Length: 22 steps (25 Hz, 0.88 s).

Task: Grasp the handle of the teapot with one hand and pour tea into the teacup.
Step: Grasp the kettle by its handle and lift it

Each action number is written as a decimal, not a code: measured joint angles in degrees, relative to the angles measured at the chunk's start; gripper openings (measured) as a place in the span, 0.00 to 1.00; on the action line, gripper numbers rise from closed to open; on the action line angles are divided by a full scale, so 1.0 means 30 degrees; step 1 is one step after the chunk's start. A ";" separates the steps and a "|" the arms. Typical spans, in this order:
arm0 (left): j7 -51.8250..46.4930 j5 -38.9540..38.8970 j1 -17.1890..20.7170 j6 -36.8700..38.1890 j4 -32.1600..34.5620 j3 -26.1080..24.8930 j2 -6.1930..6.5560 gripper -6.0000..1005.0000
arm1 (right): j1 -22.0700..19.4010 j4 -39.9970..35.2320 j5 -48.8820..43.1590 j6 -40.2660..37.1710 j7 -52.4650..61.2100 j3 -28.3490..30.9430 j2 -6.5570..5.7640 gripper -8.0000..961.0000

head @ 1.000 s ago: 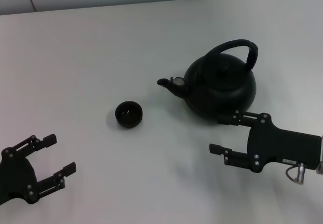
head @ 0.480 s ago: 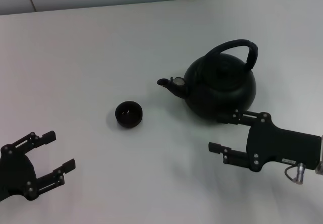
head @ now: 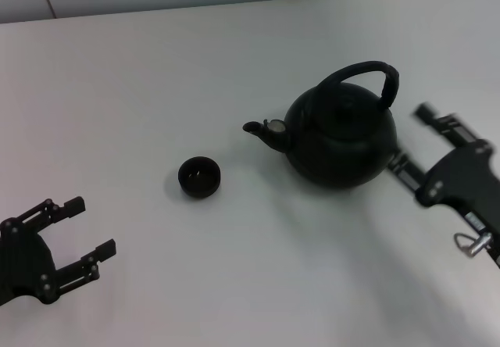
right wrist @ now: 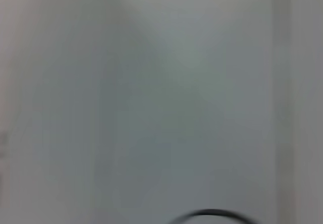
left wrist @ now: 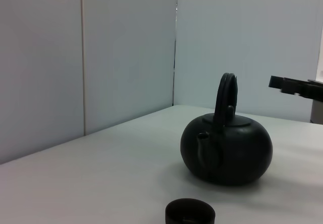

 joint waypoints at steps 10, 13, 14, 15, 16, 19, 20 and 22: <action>-0.0063 -0.0077 -0.0136 -0.0005 0.0000 -0.0076 -0.0028 0.77 | 0.0329 0.4197 0.2126 0.0899 -0.4002 0.2956 0.0094 0.67; -0.0066 -0.0101 -0.0153 -0.0005 -0.0001 -0.0195 -0.0029 0.77 | 0.0438 0.4114 0.2140 0.1261 -0.4021 0.3301 0.0090 0.67; -0.0069 -0.0102 -0.0155 -0.0005 0.0000 -0.0247 -0.0029 0.77 | 0.0516 0.4065 0.2139 0.1431 -0.4021 0.3355 0.0073 0.66; -0.0071 -0.0103 -0.0157 -0.0005 0.0000 -0.0281 -0.0029 0.77 | 0.0640 0.3984 0.2124 0.1650 -0.4020 0.3397 0.0050 0.66; -0.0071 -0.0103 -0.0157 -0.0005 0.0000 -0.0313 -0.0030 0.77 | 0.0782 0.3884 0.2098 0.1854 -0.4002 0.3394 0.0030 0.66; -0.0076 -0.0104 -0.0178 0.0001 0.0001 -0.0476 -0.0114 0.77 | 0.1253 0.3571 0.1995 0.2542 -0.3924 0.3281 -0.0023 0.65; -0.0075 -0.0103 -0.0183 0.0004 0.0000 -0.0513 -0.0158 0.77 | 0.1406 0.3478 0.1940 0.2780 -0.3923 0.3270 -0.0034 0.64; -0.0063 -0.0104 -0.0187 0.0007 0.0000 -0.0570 -0.0244 0.77 | 0.1698 0.3245 0.1835 0.3181 -0.3917 0.3266 -0.0048 0.64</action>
